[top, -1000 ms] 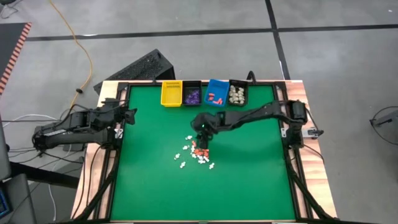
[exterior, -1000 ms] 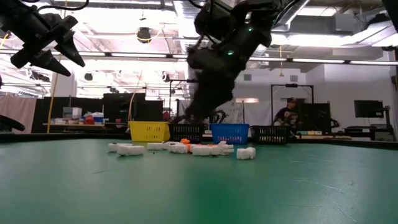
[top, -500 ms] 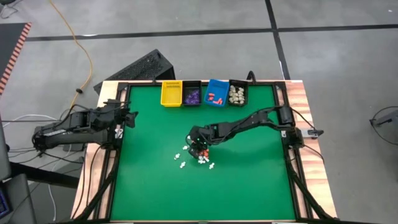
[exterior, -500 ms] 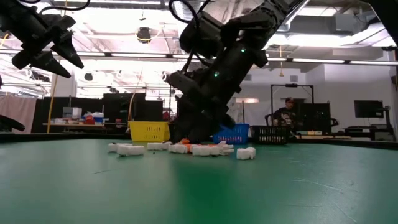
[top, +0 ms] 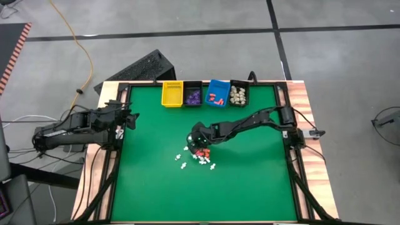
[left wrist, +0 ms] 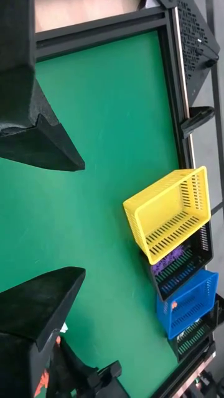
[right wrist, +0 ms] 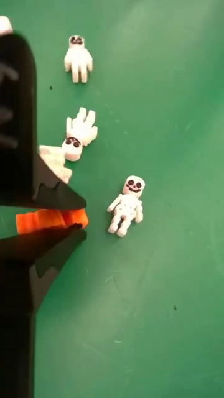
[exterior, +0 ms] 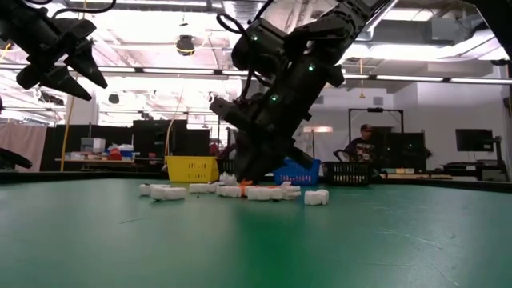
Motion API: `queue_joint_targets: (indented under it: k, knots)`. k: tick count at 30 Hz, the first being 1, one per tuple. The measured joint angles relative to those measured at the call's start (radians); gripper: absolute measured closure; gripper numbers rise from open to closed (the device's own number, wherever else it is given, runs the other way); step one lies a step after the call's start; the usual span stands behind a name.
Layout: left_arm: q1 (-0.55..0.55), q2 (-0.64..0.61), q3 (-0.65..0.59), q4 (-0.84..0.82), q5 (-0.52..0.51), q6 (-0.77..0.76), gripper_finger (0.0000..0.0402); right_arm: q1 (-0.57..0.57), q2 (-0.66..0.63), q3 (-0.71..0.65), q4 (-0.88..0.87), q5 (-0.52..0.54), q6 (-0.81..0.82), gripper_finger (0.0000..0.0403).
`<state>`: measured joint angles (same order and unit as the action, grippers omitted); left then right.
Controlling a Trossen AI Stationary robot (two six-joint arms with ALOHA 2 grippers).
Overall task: Sort Halloween decoration
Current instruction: Put the orange skeleton toy into the blue basket
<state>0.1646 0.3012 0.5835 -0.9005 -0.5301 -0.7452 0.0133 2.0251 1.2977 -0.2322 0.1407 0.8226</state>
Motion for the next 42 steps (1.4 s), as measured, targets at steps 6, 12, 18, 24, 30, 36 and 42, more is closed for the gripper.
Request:
queue_joint_targets:
  k: [6, 12, 18, 24, 30, 36, 42]
  knots:
    - [0.000, 0.000, 0.000, 0.000, 0.000, 0.000, 0.0145, 0.007, -0.008, 0.010, -0.021, -0.001, 0.021, 0.0369]
    - [0.000, 0.000, 0.000, 0.001, -0.006, -0.001, 0.0145, -0.001, -0.017, 0.092, -0.123, 0.002, -0.035, 0.0384]
    - [0.000, 0.000, 0.000, 0.001, -0.009, -0.002, 0.0145, -0.039, -0.021, 0.245, -0.299, 0.045, -0.148, 0.0384]
    - [0.000, 0.000, 0.000, 0.001, -0.012, -0.003, 0.0145, -0.132, -0.022, 0.380, -0.486, 0.065, -0.295, 0.0384]
    - [0.000, 0.000, 0.000, 0.001, -0.013, -0.003, 0.0145, -0.296, -0.024, 0.445, -0.645, 0.073, -0.391, 0.0382]
    - [0.000, 0.000, 0.000, 0.001, -0.013, -0.003, 0.0145, -0.448, -0.025, 0.459, -0.740, 0.094, -0.429, 0.0368]
    - [0.000, 0.000, 0.000, 0.001, -0.012, -0.003, 0.0145, -0.523, -0.025, 0.459, -0.738, 0.009, -0.464, 0.0330]
